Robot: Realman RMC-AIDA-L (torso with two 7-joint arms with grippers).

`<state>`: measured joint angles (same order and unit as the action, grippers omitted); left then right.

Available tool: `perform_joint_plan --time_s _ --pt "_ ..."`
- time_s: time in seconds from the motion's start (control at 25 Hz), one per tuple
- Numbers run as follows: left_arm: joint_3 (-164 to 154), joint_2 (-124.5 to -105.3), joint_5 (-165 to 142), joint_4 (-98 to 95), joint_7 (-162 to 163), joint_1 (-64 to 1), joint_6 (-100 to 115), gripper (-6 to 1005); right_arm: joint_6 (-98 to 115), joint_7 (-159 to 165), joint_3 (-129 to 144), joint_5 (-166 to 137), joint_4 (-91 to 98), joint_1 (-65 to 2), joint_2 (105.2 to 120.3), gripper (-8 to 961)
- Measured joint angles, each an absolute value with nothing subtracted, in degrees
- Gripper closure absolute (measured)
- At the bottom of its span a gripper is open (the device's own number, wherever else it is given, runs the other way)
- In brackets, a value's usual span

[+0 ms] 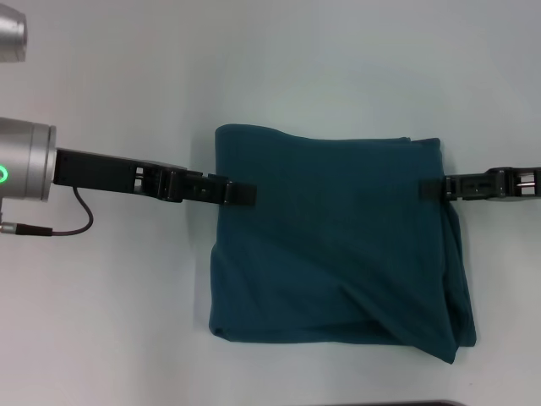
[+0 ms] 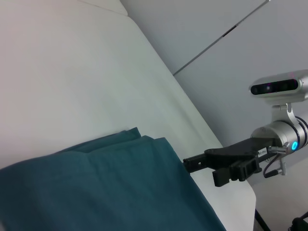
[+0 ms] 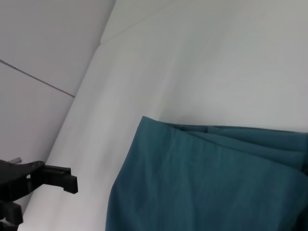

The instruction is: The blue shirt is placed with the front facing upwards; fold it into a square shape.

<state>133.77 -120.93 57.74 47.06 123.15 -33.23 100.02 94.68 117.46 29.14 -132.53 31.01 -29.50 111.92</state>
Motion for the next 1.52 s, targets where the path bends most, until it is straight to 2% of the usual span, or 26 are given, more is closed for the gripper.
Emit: perform_joint_plan --time_s 0.6,0.8,0.92,1.12,1.52 --pt "133.6 -120.68 57.7 46.8 122.3 -33.2 99.1 113 90.7 122.8 31.3 -133.3 30.6 -29.9 111.76 208" --pt "133.8 -120.42 57.7 46.2 121.8 -33.2 99.0 112 90.6 124.0 31.5 -133.9 30.7 -30.1 111.77 449" --pt "133.8 -120.41 57.8 46.2 121.7 -33.2 99.1 112 90.7 124.0 31.6 -133.9 30.9 -30.1 111.85 696" --pt "133.8 -120.41 57.8 46.2 121.7 -33.3 99.0 113 91.1 123.9 31.4 -133.7 31.0 -30.1 111.72 892" --pt "133.8 -120.33 57.7 45.6 121.8 -33.2 98.3 112 92.1 123.1 31.0 -131.0 32.0 -30.9 111.27 939"
